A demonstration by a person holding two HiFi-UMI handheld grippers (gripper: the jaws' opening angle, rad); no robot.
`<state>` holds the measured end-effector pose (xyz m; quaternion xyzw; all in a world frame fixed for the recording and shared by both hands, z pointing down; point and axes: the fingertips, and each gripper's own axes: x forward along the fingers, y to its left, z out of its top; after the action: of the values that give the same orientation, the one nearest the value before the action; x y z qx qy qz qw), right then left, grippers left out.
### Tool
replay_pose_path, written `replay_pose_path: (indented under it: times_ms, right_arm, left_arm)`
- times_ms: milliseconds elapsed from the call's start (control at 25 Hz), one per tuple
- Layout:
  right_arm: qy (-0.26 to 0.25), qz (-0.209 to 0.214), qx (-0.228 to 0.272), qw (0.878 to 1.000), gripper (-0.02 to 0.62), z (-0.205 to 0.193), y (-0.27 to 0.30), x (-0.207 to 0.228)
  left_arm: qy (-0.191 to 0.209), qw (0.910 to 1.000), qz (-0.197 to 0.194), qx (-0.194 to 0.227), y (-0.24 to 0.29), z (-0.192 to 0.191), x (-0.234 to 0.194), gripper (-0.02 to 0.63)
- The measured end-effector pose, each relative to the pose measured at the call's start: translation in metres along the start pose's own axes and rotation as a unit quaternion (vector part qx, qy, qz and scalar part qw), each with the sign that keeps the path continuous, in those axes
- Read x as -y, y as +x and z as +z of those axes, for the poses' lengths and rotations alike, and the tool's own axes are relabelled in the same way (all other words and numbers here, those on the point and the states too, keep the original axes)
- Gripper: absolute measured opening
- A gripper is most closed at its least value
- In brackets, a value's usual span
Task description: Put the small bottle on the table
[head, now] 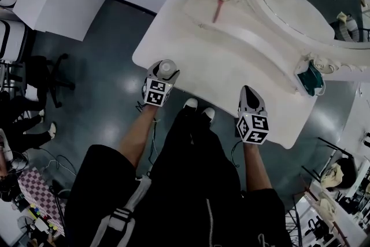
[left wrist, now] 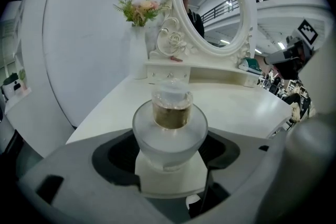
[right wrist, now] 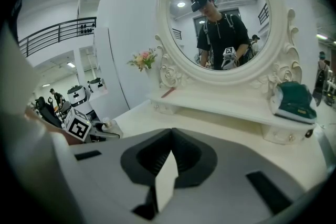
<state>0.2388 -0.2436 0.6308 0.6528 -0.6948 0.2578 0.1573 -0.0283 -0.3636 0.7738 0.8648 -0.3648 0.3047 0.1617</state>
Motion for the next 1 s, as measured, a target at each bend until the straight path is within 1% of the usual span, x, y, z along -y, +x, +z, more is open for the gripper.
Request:
replay_pose_path:
  times_ms: [40,80,200,360,480,560,600,680,760,800,880,960,1000]
  right_arm:
    - [0.001,-0.001,0.001,1.000,0.003,-0.001,-0.002,0.001]
    - [0.002,-0.002,0.002,1.000,0.003,-0.001,-0.004,0.001]
    - [0.005,-0.001,0.006,1.000,0.003,-0.001,-0.009,0.003]
    - [0.007,0.000,0.017,1.000,0.003,0.002,-0.018,0.008]
    - [0.008,-0.002,0.030,1.000,0.003,0.007,-0.022,0.011]
    - [0.010,-0.005,0.040,0.999,0.003,0.012,-0.026,0.013]
    - [0.011,-0.007,0.045,0.999,0.003,0.014,-0.029,0.015]
    - [0.013,-0.011,0.055,0.998,0.003,0.019,-0.036,0.019]
    - [0.014,-0.016,0.066,0.998,0.003,0.026,-0.042,0.024]
    - [0.014,-0.020,0.072,0.997,0.003,0.029,-0.045,0.027]
    - [0.015,-0.030,0.080,0.996,0.003,0.034,-0.051,0.034]
    - [0.016,-0.038,0.088,0.995,0.003,0.039,-0.058,0.040]
    - [0.016,-0.042,0.093,0.995,0.003,0.041,-0.061,0.043]
  left_arm:
    - [-0.007,1.0000,0.002,0.005,-0.001,0.002,-0.001,0.357]
    - [-0.016,0.9998,0.003,0.008,-0.002,0.004,-0.002,0.397]
    - [-0.025,0.9995,0.009,0.017,-0.010,0.008,-0.001,0.416]
    - [-0.030,0.9986,0.022,0.037,-0.033,0.023,0.002,0.414]
    - [-0.037,0.9961,0.034,0.072,-0.055,0.050,0.004,0.392]
    - [-0.027,0.9942,0.039,0.097,-0.071,0.070,0.009,0.324]
    - [-0.020,0.9935,0.036,0.106,-0.078,0.079,0.016,0.300]
    - [-0.006,0.9926,0.019,0.120,-0.087,0.095,0.032,0.256]
    - [0.008,0.9908,-0.001,0.135,-0.091,0.111,0.050,0.195]
    - [0.015,0.9892,-0.008,0.146,-0.092,0.120,0.059,0.161]
    - [0.026,0.9854,-0.018,0.167,-0.092,0.136,0.075,0.073]
    - [0.039,0.9827,-0.032,0.178,-0.090,0.148,0.094,0.021]
    - [0.044,0.9819,-0.042,0.179,-0.088,0.153,0.104,0.006]
